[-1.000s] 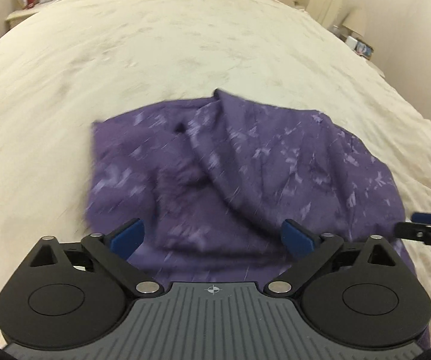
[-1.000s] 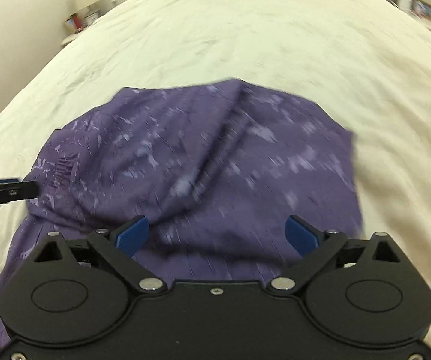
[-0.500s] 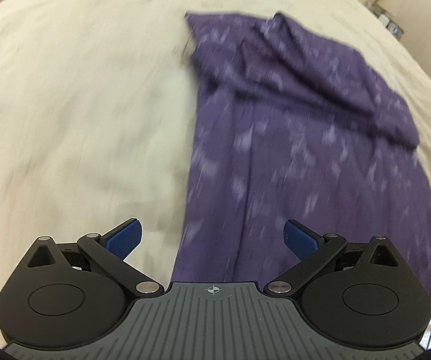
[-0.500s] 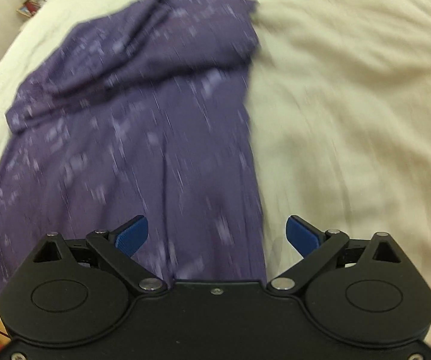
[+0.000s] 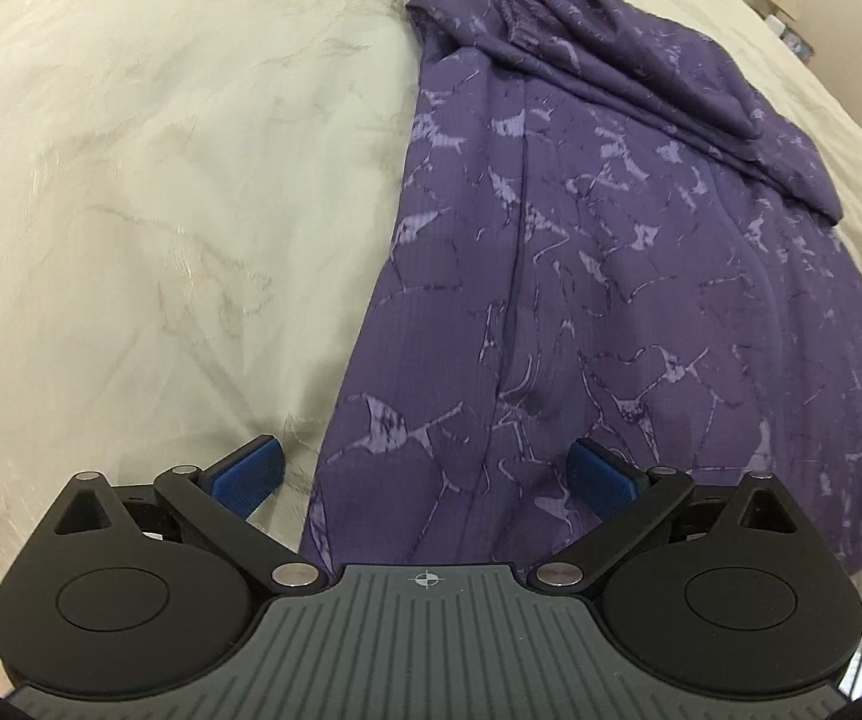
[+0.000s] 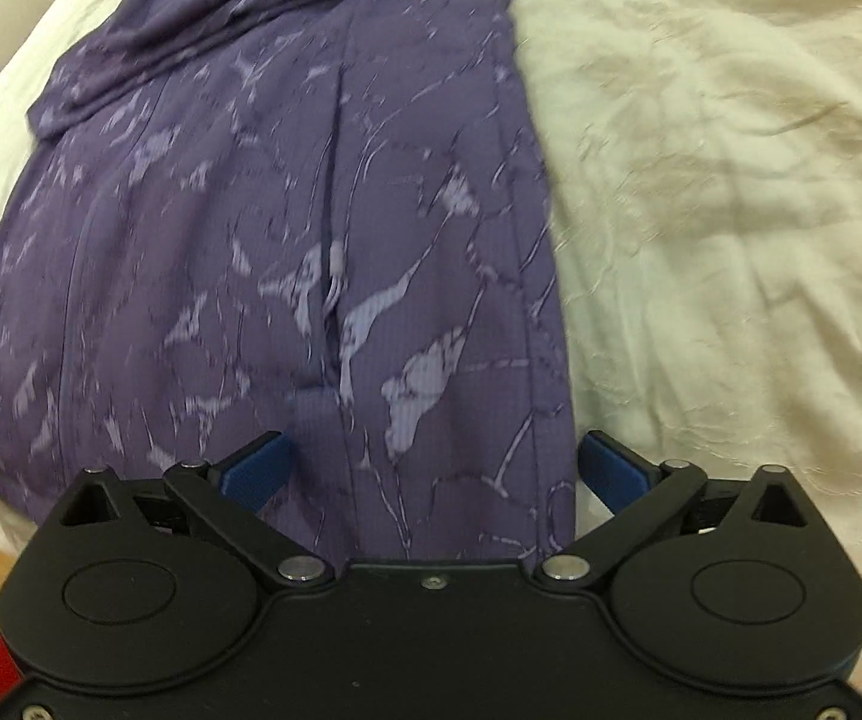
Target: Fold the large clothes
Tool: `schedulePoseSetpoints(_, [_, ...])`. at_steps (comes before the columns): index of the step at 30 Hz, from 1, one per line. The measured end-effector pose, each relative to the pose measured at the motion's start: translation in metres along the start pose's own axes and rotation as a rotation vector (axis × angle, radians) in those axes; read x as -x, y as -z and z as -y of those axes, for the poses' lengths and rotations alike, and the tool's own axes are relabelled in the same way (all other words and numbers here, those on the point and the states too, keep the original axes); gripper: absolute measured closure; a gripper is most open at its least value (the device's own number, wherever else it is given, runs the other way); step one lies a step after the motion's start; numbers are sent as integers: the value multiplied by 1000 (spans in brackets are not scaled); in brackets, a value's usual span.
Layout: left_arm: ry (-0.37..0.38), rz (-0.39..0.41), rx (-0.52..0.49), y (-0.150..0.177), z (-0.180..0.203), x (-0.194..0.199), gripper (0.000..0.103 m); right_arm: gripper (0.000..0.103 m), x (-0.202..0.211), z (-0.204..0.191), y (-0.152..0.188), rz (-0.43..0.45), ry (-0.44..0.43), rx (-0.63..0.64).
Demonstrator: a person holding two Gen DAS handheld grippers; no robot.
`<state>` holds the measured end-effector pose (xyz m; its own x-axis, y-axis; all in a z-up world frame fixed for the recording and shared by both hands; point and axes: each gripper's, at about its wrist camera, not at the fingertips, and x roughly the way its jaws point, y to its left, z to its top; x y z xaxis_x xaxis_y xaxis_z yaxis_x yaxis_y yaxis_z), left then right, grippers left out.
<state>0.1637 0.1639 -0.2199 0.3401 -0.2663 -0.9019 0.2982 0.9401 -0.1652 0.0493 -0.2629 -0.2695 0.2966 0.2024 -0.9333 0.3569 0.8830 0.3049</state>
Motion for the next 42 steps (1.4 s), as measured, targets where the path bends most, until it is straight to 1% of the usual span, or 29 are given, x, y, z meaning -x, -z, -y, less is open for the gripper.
schedulePoseSetpoints(4, [-47, 6, -16, 0, 8, -5, 0, 0, -5, 3, 10, 7, -21, 18])
schedulePoseSetpoints(9, [-69, 22, -19, 3, 9, -6, 0, 0, -12, 12, 21, 19, -52, -16])
schedulePoseSetpoints(15, [-97, -19, 24, 3, 13, -5, 0, 0, -7, 20, 31, 44, -76, -17])
schedulePoseSetpoints(19, [-113, -26, 26, 7, 18, -3, 0, 0, -2, 31, 35, 35, -104, -20])
schedulePoseSetpoints(21, [-115, -27, 26, 9, 20, -2, 1, 0, 3, 41, 39, 9, -114, -41])
schedulePoseSetpoints(23, [-115, -19, 24, 11, 23, 0, 5, 0, 4, 46, 39, -16, -124, -44])
schedulePoseSetpoints(25, [-109, -3, 17, 14, 24, 3, 16, 1, 5, 51, 38, -34, -136, -41])
schedulePoseSetpoints(26, [-115, 4, 10, 15, 24, 5, 20, 4, 8, 55, 37, -38, -141, -40])
schedulePoseSetpoints(27, [-120, 9, 2, 16, 25, 7, 26, 12, 11, 59, 37, -34, -148, -37])
schedulePoseSetpoints(28, [-121, 14, -3, 17, 24, 8, 32, 25, 15, 59, 38, -23, -157, -32])
schedulePoseSetpoints(29, [-120, 19, -4, 18, 23, 10, 36, 31, 19, 58, 39, -9, -171, -28])
schedulePoseSetpoints(31, [-121, 26, 8, 18, 21, 14, 53, 50, 27, 57, 43, 5, -197, -28])
schedulePoseSetpoints(32, [-114, 27, 15, 18, 19, 16, 58, 56, 31, 56, 45, 12, -204, -22])
schedulePoseSetpoints(33, [-117, 31, 23, 19, 17, 19, 70, 71, 33, 55, 46, 18, -209, -14])
schedulePoseSetpoints(34, [-109, 31, 26, 19, 16, 21, 85, 81, 37, 53, 47, 26, -215, -4])
schedulePoseSetpoints(35, [-97, 31, 29, 19, 15, 24, 89, 83, 41, 50, 47, 35, -222, 3])
schedulePoseSetpoints(37, [-69, 41, 38, 18, 15, 31, 94, 85, 52, 46, 46, 55, -250, 8])
schedulePoseSetpoints(39, [-38, 58, 64, 15, 14, 41, 96, 86, 64, 46, 44, 73, -282, 1])
schedulePoseSetpoints(40, [-10, 72, 88, 14, 12, 47, 96, 86, 70, 48, 42, 81, -304, -5])
schedulePoseSetpoints(42, [51, 123, 155, 10, 6, 62, 96, 87, 86, 53, 38, 111, -353, -23])
